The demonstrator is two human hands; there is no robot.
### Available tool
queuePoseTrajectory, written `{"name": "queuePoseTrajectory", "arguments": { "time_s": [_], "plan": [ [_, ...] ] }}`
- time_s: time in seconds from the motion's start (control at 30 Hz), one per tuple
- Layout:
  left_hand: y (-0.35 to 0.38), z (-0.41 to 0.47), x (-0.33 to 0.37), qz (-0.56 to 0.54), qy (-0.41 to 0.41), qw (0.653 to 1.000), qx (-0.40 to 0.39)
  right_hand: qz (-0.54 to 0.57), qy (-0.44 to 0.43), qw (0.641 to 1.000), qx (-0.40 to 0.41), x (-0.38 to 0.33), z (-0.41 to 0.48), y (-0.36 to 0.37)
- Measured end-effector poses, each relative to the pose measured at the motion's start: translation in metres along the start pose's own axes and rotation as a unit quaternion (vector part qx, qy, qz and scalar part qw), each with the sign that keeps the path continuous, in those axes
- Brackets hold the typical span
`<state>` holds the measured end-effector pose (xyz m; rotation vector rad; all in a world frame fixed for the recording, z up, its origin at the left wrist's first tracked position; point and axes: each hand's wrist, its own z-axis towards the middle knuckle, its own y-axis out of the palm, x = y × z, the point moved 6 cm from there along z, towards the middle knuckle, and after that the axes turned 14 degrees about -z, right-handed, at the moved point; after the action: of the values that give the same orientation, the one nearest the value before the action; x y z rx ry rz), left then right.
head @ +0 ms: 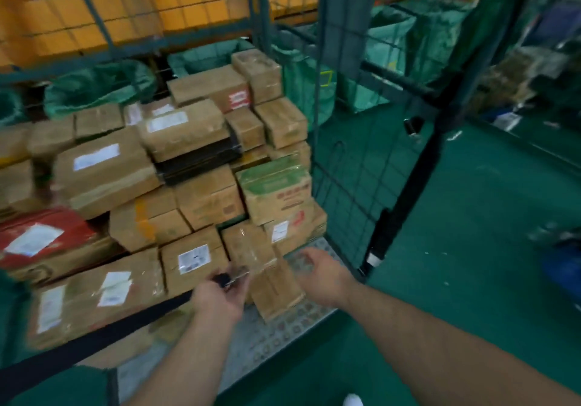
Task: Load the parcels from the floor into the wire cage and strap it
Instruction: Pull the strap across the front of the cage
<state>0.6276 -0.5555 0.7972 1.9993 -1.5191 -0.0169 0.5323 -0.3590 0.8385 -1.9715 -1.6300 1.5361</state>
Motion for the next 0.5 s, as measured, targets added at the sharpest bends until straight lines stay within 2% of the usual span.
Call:
{"name": "queuePoseTrajectory", "arguments": {
  "time_s": [0.1, 0.17, 0.27, 0.33, 0.4, 0.5],
  "plan": [
    [0.011, 0.013, -0.004, 0.001, 0.037, 0.999, 0.020, 0.083, 0.060, 0.993, 0.055, 0.044, 0.017, -0.048],
    [0.019, 0.008, -0.010, -0.005, 0.063, 0.998, 0.023, 0.085, 0.110, 0.981, 0.136, 0.077, 0.026, -0.085],
    [0.021, 0.012, -0.010, -0.006, 0.087, 0.995, 0.043, 0.117, 0.192, 0.938, 0.264, 0.123, 0.028, -0.135],
    [0.020, 0.022, -0.008, 0.006, 0.093, 0.994, 0.062, 0.162, 0.229, 0.906, 0.317, 0.147, 0.027, -0.162],
    [0.024, 0.021, -0.013, 0.005, 0.093, 0.994, 0.056, 0.200, 0.250, 0.892, 0.319, 0.167, 0.032, -0.180],
    [0.034, 0.008, -0.023, -0.024, 0.106, 0.993, 0.035, 0.248, 0.221, 0.907, 0.260, 0.178, 0.051, -0.193]
  ]
}}
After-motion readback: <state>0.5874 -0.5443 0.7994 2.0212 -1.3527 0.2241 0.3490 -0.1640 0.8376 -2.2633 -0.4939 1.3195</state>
